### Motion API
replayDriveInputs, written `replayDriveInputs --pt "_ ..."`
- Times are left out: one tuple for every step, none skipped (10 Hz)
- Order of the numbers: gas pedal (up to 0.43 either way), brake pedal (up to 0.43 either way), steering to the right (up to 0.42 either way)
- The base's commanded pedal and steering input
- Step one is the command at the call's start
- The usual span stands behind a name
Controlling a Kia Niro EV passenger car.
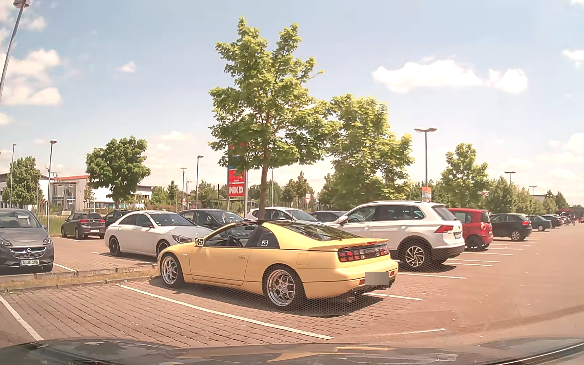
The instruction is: Follow the waypoints while adhering to traffic rules and regulations
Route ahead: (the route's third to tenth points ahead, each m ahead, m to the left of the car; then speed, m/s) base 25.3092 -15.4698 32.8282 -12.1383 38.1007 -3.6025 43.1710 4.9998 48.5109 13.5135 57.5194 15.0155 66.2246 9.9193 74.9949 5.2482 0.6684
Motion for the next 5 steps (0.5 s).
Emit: replayDriveInputs --pt "0.000 0.012 0.129" --pt "0.000 0.012 0.230" --pt "0.000 0.012 0.329" --pt "0.000 0.012 0.415" --pt "0.000 0.012 0.491"
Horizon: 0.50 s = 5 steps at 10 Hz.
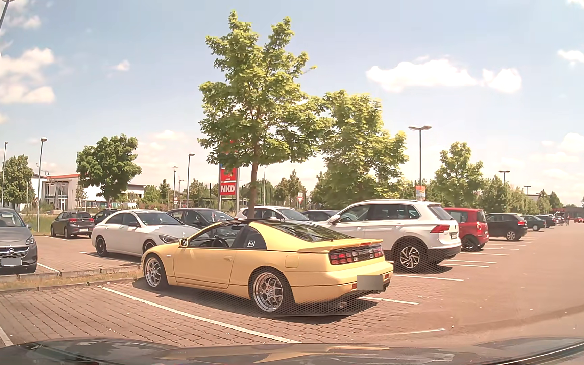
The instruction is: Follow the waypoints while adhering to traffic rules and regulations
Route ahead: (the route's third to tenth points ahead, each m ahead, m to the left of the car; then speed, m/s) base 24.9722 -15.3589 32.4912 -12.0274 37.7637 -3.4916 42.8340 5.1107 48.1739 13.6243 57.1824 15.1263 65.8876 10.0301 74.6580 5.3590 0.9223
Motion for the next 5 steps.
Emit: replayDriveInputs --pt "0.000 0.012 0.574" --pt "0.000 0.012 0.650" --pt "0.000 0.012 0.709" --pt "0.008 0.012 0.756" --pt "0.020 0.012 0.787"
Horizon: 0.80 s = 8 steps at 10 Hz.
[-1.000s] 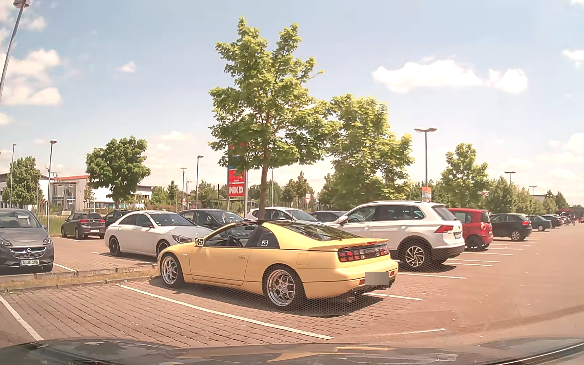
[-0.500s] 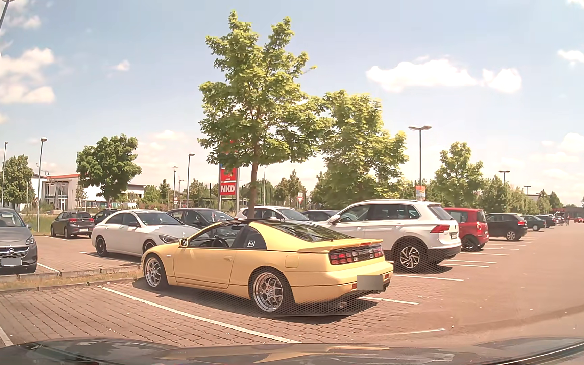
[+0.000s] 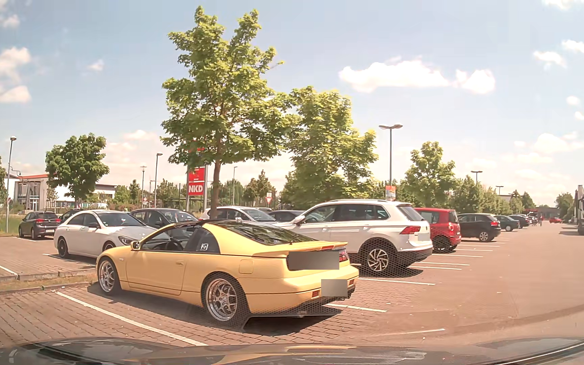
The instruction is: Follow the waypoints while adhering to traffic rules and regulations
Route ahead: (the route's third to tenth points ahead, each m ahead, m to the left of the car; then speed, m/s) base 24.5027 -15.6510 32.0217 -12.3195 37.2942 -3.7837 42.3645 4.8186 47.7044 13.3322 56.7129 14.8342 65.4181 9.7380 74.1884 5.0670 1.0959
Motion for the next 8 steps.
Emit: replayDriveInputs --pt "0.039 0.012 0.801" --pt "0.067 0.012 0.805" --pt "0.087 0.012 0.804" --pt "0.087 0.012 0.801" --pt "0.087 0.012 0.795" --pt "0.087 0.012 0.788" --pt "0.087 0.012 0.777" --pt "0.087 0.012 0.757"
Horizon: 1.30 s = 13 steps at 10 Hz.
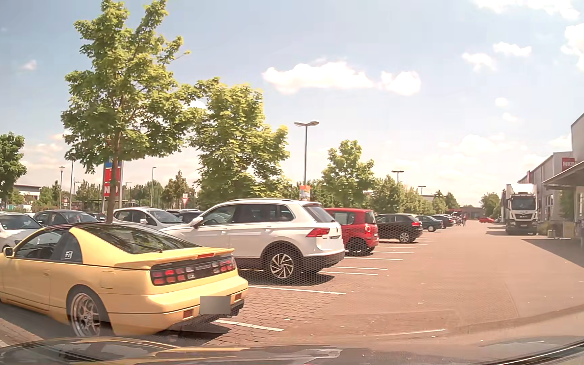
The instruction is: Follow the waypoints while adhering to traffic rules and regulations
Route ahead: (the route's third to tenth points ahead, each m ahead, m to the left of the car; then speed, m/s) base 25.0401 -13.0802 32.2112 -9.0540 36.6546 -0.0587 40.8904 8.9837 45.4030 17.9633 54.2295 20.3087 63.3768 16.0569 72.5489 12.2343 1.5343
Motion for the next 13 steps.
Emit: replayDriveInputs --pt "0.087 0.012 0.739" --pt "0.098 0.012 0.716" --pt "0.110 0.012 0.697" --pt "0.118 0.012 0.685" --pt "0.130 0.012 0.661" --pt "0.130 0.012 0.639" --pt "0.130 0.012 0.614" --pt "0.138 0.012 0.591" --pt "0.138 0.012 0.573" --pt "0.138 0.012 0.546" --pt "0.138 0.018 0.506" --pt "0.138 0.012 0.455" --pt "0.157 0.012 0.399"
